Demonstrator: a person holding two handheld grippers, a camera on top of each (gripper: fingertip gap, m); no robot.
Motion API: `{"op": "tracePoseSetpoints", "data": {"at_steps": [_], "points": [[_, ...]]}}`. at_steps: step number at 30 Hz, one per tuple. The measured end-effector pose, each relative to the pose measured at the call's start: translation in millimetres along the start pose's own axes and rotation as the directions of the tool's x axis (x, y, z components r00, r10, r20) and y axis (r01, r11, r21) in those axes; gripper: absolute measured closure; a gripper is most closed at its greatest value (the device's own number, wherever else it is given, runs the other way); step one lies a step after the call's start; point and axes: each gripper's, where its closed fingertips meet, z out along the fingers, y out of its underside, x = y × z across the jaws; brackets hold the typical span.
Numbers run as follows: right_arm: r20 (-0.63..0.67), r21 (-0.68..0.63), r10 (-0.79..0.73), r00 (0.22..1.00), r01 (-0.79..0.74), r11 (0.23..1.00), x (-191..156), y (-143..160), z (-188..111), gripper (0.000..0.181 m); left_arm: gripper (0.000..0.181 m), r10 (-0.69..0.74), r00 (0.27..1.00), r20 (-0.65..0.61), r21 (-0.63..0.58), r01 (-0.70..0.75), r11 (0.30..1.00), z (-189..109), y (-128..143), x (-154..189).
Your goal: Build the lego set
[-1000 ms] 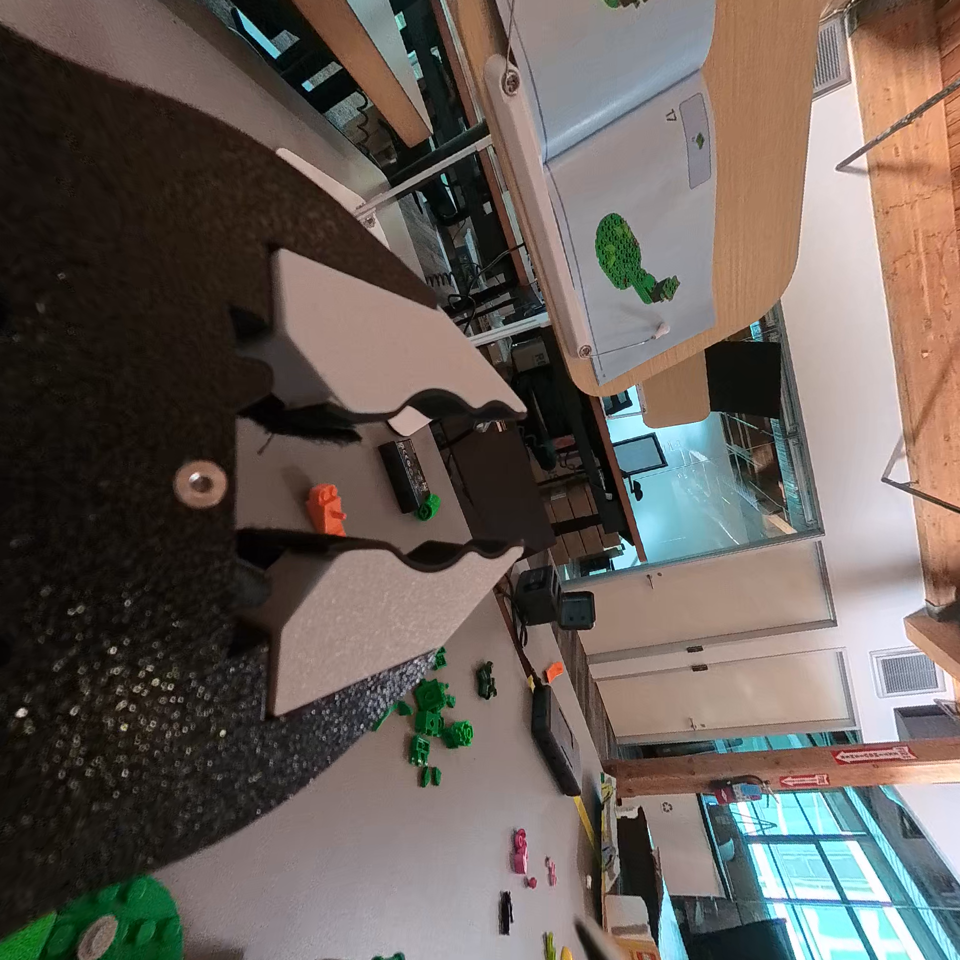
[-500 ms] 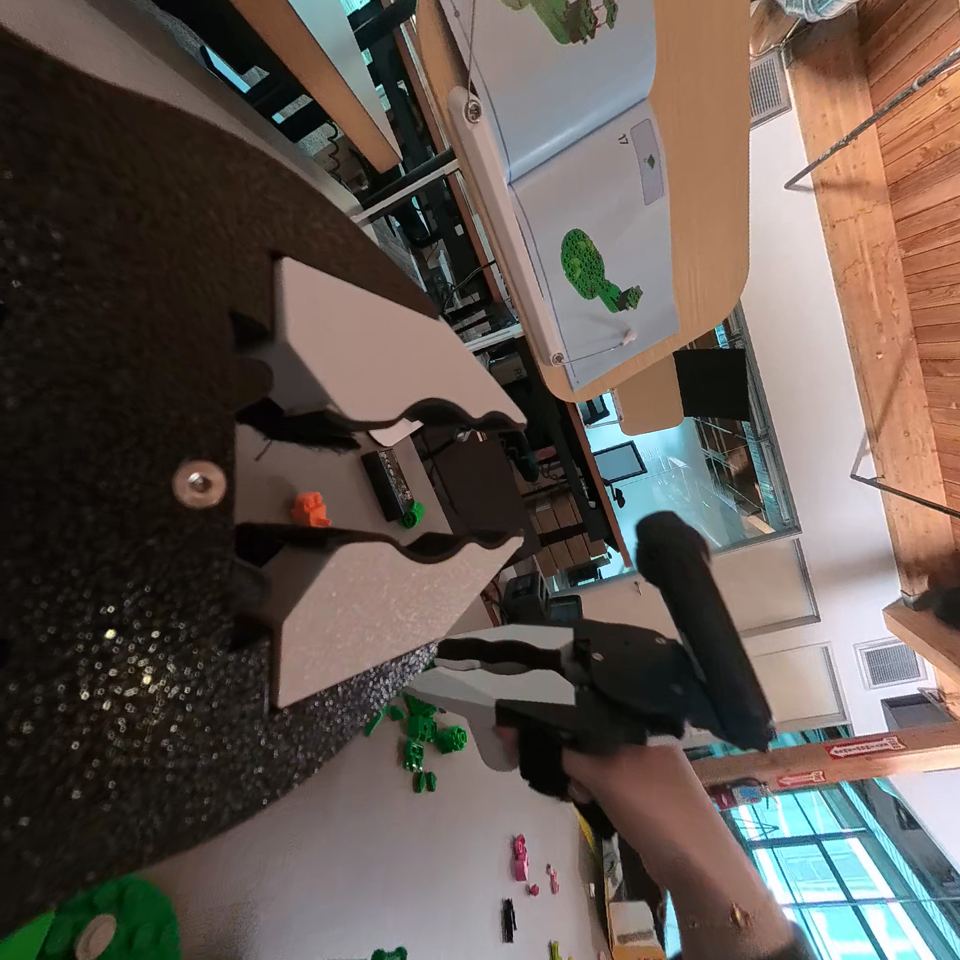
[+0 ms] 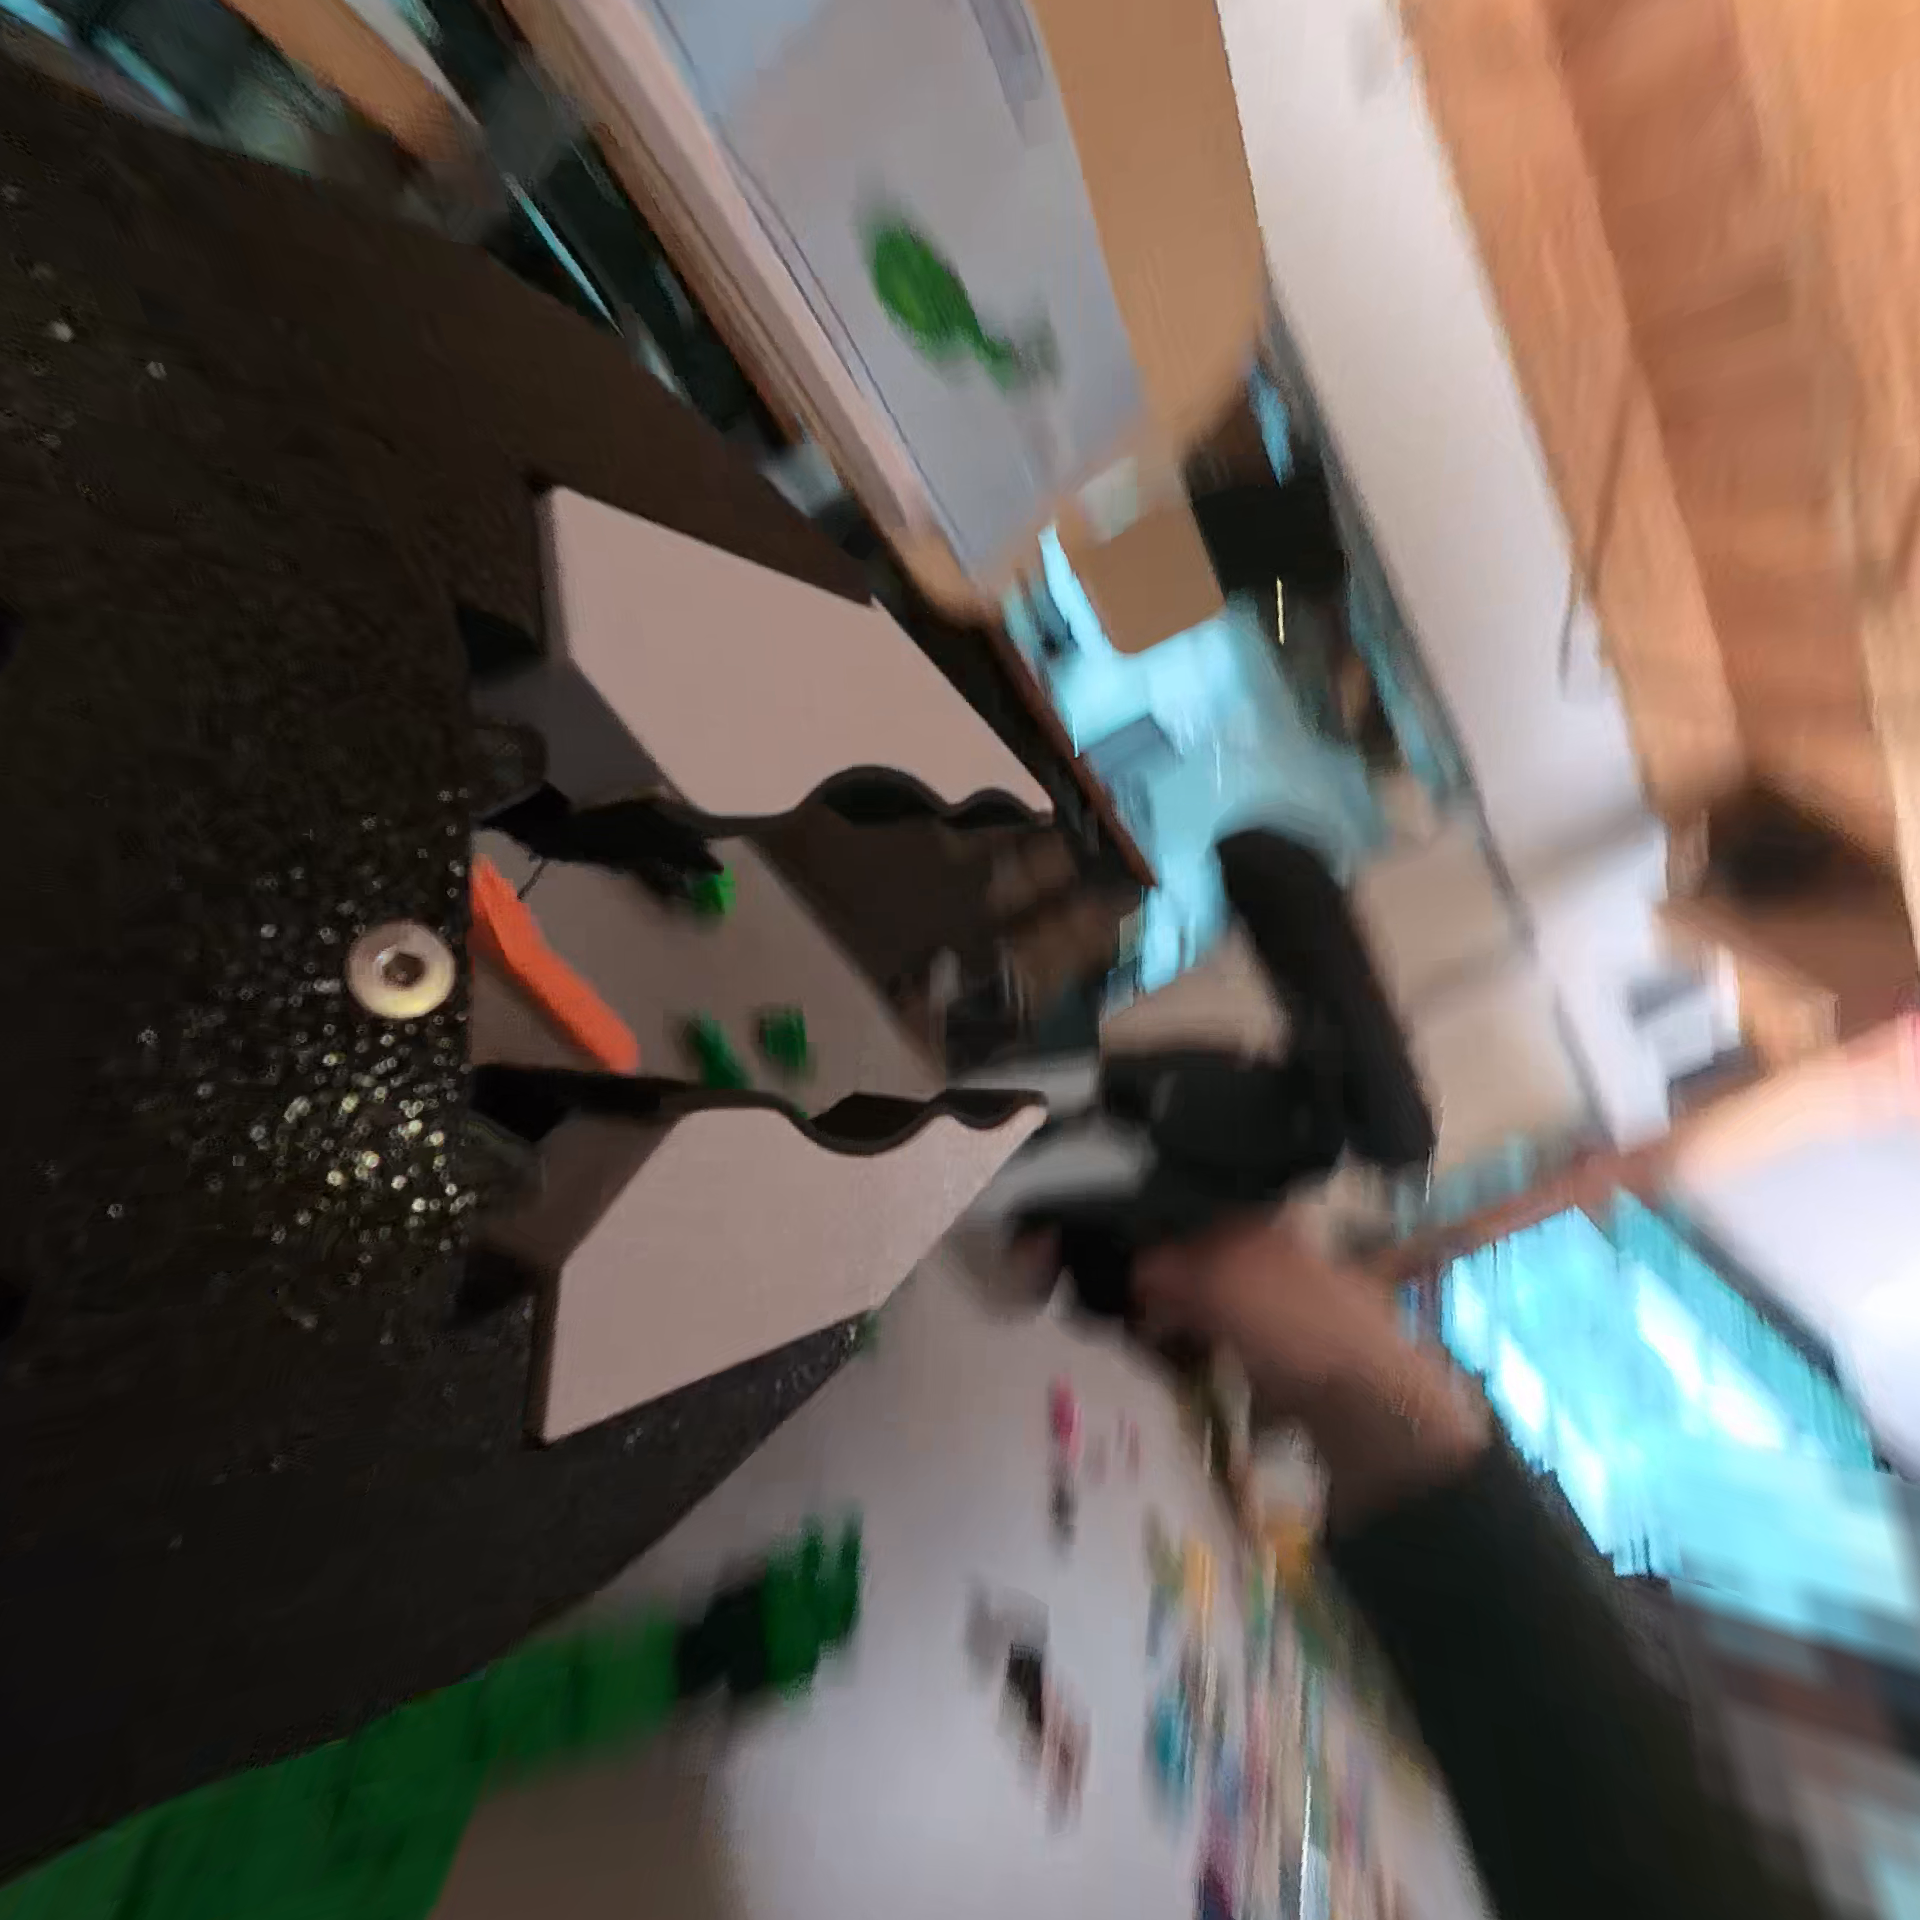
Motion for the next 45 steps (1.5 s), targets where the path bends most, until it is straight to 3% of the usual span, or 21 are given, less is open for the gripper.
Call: {"op": "tracePoseSetpoints", "data": {"at_steps": [1,4,6,9,12,14,16,19,21,23,25,28,31,34,38,41,45], "points": [[0.104,0.067,-0.002,0.995,-0.005,0.998,-19.6,-5.2,-9.4,0.17,0.131,-0.003,0.995,-0.104,-0.003,0.003,1.0,2.9,-4.2,17.8],[0.391,0.163,-0.029,0.92,-0.039,0.986,-77.0,-9.7,-42.3,0.17,0.131,0.057,0.954,-0.295,0.007,-0.058,0.998,5.2,-19.2,60.2],[0.504,0.163,-0.05,0.862,-0.038,0.986,-106.4,-4.8,-58.0,0.17,0.136,0.141,0.923,-0.358,0.006,-0.149,0.989,5.0,-23.8,80.2],[0.586,0.142,-0.07,0.807,-0.017,0.99,-136.5,4.0,-70.1,0.17,0.154,0.229,0.884,-0.408,0.055,-0.226,0.973,1.0,-36.0,100.8],[0.604,0.126,-0.075,0.793,-0.002,0.992,-150.8,8.5,-74.4,0.17,0.162,0.238,0.862,-0.448,0.106,-0.213,0.971,-2.7,-50.3,114.5],[0.604,0.124,-0.073,0.794,-0.003,0.992,-154.3,9.9,-77.4,0.17,0.177,0.241,0.836,-0.492,0.112,-0.214,0.97,-6.3,-52.7,123.1],[0.562,0.133,-0.058,0.825,-0.021,0.991,-150.0,10.8,-77.3,0.17,0.178,0.149,0.839,-0.524,0.02,-0.162,0.987,-3.2,-48.7,123.6],[0.389,0.291,-0.044,0.92,-0.078,0.953,-134.3,-2.7,-89.0,0.145,0.179,-0.104,0.866,-0.49,-0.07,0.08,0.994,5.1,-57.9,112.8],[0.122,0.42,-0.129,0.984,0.066,0.905,-125.2,-4.5,-101.9,0.141,0.179,-0.334,0.815,-0.474,-0.133,0.309,0.942,9.3,-64.6,104.5],[-0.19,0.462,-0.225,0.956,0.29,0.838,-127.2,-4.6,-114.5,0.148,0.179,-0.53,0.7,-0.478,-0.153,0.528,0.835,10.9,-75.7,97.7],[-0.513,0.395,-0.31,0.801,0.541,0.743,-136.0,-7.4,-127.6,0.154,0.179,-0.676,0.561,-0.477,-0.177,0.692,0.7,12.6,-82.5,90.1],[-0.819,0.051,-0.434,0.374,0.802,0.594,-154.1,-9.5,-138.3,0.16,0.179,-0.791,0.363,-0.492,-0.242,0.816,0.525,13.1,-85.9,89.4],[-0.808,-0.372,-0.589,-0.029,0.8,0.471,-157.7,-5.5,-125.8,0.161,0.179,-0.85,0.195,-0.489,-0.3,0.877,0.375,13.6,-88.0,89.7],[-0.714,-0.613,-0.63,-0.307,0.709,0.349,-157.2,-8.8,-119.7,0.166,0.179,-0.893,0.079,-0.444,-0.359,0.897,0.258,15.6,-81.8,90.9],[-0.645,-0.717,-0.619,-0.448,0.634,0.29,-152.3,-10.9,-116.3,0.166,0.179,-0.91,-0.024,-0.414,-0.408,0.899,0.162,16.2,-77.3,94.8],[-0.61,-0.747,-0.637,-0.472,0.61,0.263,-147.8,-6.9,-109.9,0.167,0.179,-0.909,-0.076,-0.41,-0.424,0.898,0.116,15.9,-76.4,95.8],[-0.591,-0.769,-0.642,-0.49,0.583,0.263,-139.4,-2.1,-108.1,0.167,0.179,-0.914,-0.082,-0.398,-0.446,0.888,0.115,15.8,-73.2,99.3]]}}
